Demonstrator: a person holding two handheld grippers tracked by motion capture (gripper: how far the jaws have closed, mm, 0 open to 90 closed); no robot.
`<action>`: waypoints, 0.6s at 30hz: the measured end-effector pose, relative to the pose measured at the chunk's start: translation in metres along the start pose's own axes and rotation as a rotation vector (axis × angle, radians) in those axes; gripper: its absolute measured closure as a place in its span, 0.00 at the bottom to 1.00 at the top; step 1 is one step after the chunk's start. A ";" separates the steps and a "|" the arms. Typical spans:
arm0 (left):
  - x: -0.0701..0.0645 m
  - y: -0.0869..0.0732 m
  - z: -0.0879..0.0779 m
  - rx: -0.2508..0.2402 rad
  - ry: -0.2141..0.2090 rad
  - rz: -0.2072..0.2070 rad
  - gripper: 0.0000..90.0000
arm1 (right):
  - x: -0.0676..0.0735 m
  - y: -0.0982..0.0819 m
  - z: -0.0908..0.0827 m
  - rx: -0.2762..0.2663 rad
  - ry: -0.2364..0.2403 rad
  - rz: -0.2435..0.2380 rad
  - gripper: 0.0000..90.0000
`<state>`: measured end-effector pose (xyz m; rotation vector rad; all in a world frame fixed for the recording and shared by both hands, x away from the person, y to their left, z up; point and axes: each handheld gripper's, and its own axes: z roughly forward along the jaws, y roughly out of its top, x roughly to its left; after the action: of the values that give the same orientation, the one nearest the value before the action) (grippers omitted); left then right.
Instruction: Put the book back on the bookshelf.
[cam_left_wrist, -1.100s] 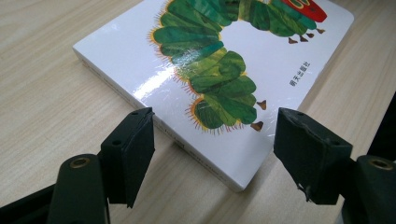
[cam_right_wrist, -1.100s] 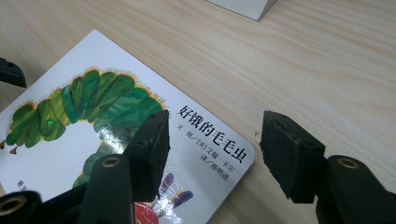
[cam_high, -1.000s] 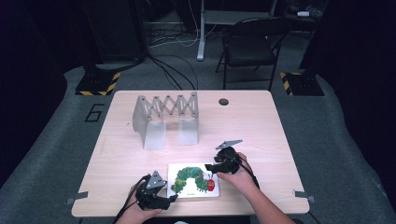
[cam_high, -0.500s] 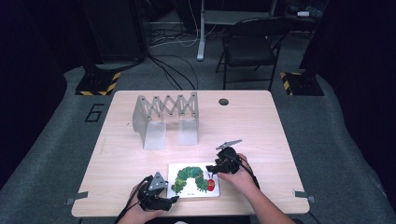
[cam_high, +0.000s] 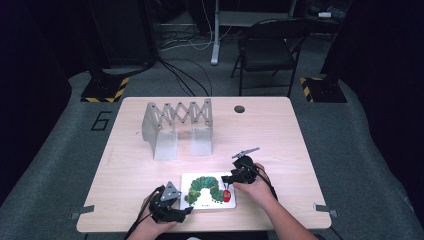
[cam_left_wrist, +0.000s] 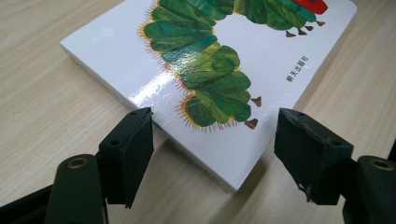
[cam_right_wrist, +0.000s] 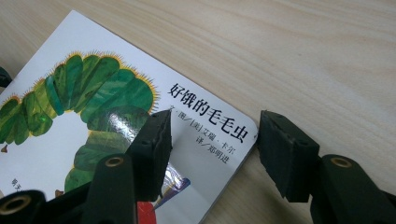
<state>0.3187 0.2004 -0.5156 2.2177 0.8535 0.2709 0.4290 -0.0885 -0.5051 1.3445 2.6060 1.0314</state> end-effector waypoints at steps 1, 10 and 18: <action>0.000 0.001 0.002 -0.012 0.006 -0.009 0.31 | -0.001 0.000 0.000 -0.006 -0.004 0.014 0.49; 0.005 0.013 0.018 -0.041 0.001 -0.036 0.31 | -0.021 0.004 -0.004 -0.022 -0.006 0.117 0.51; 0.005 0.009 0.019 -0.035 -0.002 -0.024 0.31 | -0.034 0.005 -0.005 -0.061 0.048 0.169 0.52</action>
<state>0.3345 0.1883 -0.5234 2.1731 0.8674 0.2697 0.4518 -0.1142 -0.5071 1.5667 2.5059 1.1686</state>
